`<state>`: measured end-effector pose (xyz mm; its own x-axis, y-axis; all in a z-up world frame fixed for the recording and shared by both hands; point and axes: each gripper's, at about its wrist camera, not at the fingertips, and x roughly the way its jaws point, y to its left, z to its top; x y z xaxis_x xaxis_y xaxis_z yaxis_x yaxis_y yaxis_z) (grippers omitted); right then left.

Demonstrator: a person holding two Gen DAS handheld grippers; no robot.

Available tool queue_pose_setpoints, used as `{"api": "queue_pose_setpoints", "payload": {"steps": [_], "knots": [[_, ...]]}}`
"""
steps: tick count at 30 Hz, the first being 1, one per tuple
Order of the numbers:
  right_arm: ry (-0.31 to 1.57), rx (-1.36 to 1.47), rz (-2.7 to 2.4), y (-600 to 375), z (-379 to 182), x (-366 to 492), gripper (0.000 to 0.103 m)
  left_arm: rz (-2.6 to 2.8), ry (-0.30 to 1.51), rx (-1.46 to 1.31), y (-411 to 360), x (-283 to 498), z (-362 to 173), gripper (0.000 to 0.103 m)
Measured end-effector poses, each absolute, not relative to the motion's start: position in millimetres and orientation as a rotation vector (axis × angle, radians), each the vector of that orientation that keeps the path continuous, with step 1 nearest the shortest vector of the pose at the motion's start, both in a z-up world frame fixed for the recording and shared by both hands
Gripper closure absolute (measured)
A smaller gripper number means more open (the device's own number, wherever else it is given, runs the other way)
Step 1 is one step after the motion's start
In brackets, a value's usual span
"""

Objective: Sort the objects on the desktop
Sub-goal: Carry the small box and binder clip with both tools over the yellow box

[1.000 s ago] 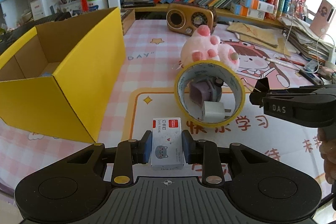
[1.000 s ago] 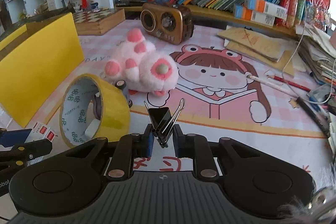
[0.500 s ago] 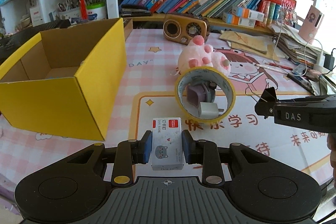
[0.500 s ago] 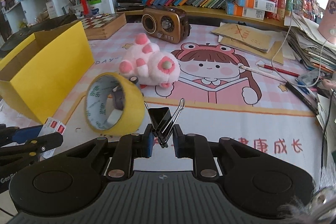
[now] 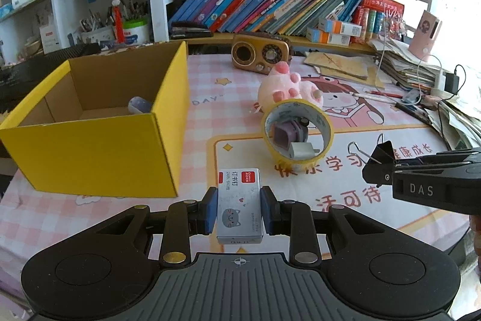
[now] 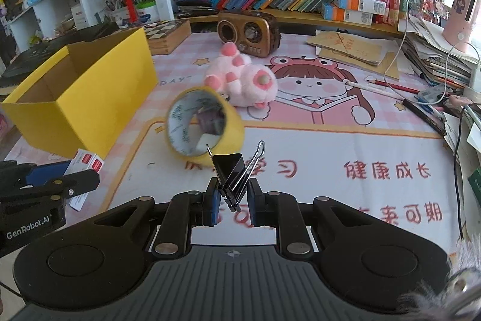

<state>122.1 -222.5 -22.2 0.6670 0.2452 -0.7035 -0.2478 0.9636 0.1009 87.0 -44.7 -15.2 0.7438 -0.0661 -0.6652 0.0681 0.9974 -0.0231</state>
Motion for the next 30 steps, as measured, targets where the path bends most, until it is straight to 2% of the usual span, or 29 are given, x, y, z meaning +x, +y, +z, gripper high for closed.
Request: {"api": "queue_pose_setpoints", "payload": {"steps": [30], "knots": [[0.801, -0.002, 0.318, -131.6, -19.5, 36.5, 0.086, -0.084, 0.704, 0.002, 38.7, 5.7, -9.4, 0.075]]}}
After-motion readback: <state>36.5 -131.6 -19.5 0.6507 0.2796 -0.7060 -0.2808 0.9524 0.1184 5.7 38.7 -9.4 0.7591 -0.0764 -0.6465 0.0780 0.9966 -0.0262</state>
